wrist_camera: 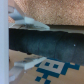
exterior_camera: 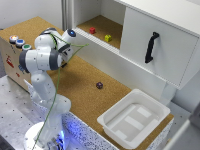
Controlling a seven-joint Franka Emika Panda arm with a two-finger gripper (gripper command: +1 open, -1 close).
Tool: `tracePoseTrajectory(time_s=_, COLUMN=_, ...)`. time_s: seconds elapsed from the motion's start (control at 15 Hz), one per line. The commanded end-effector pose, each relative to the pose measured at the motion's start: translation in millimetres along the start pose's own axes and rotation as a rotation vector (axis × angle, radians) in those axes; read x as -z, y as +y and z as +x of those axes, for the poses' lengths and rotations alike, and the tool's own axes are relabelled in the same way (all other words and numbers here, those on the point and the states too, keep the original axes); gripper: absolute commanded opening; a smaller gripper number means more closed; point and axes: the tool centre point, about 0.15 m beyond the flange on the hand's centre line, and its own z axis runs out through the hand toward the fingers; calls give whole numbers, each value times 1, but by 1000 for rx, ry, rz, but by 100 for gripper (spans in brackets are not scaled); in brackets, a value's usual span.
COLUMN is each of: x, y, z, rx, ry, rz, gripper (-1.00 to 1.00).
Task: Pull the handle of the drawer
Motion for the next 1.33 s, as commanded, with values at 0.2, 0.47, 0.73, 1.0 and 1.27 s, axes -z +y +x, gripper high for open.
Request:
tracePoseTrajectory(time_s=0.2, x=-2, y=18, z=-8, rx=5, ry=65, rz=65, gripper=-100)
tracePoseTrajectory(time_s=0.47, x=-3, y=31, z=-16, rx=-21, ry=63, rz=57, gripper=-100)
tracePoseTrajectory(time_s=0.73, x=7, y=52, z=-24, rx=-53, ry=85, rz=34, gripper=-100)
tracePoseTrajectory(time_s=1.0, x=22, y=71, z=-29, rx=-74, ry=94, rz=0, gripper=-100)
tracePoseTrajectory(time_s=1.27, x=31, y=96, z=-31, rx=-85, ry=78, rz=-6, gripper=-100)
